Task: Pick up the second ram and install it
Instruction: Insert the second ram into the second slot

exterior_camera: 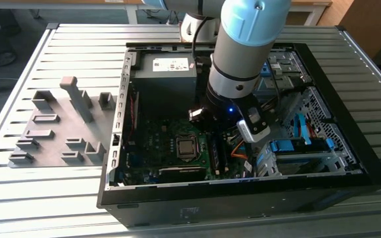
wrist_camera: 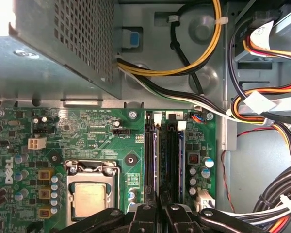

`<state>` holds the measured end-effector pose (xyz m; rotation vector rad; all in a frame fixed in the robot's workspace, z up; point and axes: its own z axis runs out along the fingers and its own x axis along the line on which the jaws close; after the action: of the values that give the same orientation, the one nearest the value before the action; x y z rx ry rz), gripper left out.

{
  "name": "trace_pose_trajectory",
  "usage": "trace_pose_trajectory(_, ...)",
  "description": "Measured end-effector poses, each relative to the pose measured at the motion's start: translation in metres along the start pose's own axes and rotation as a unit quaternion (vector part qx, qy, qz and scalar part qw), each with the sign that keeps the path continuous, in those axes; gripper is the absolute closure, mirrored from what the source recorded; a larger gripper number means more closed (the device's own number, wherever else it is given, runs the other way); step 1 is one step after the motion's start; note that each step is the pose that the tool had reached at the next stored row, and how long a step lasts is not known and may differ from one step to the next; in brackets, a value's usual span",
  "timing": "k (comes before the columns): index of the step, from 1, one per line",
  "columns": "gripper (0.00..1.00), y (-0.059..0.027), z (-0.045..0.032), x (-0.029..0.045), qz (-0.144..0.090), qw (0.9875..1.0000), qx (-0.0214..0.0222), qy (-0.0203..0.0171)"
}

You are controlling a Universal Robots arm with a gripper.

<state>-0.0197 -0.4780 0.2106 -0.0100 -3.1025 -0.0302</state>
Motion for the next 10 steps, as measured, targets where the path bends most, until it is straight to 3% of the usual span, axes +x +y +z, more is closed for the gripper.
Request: trace_pose_trajectory(10, 0.86, 0.0, 0.0016, -0.0001, 0.0, 1.0, 0.0, 0.0002)
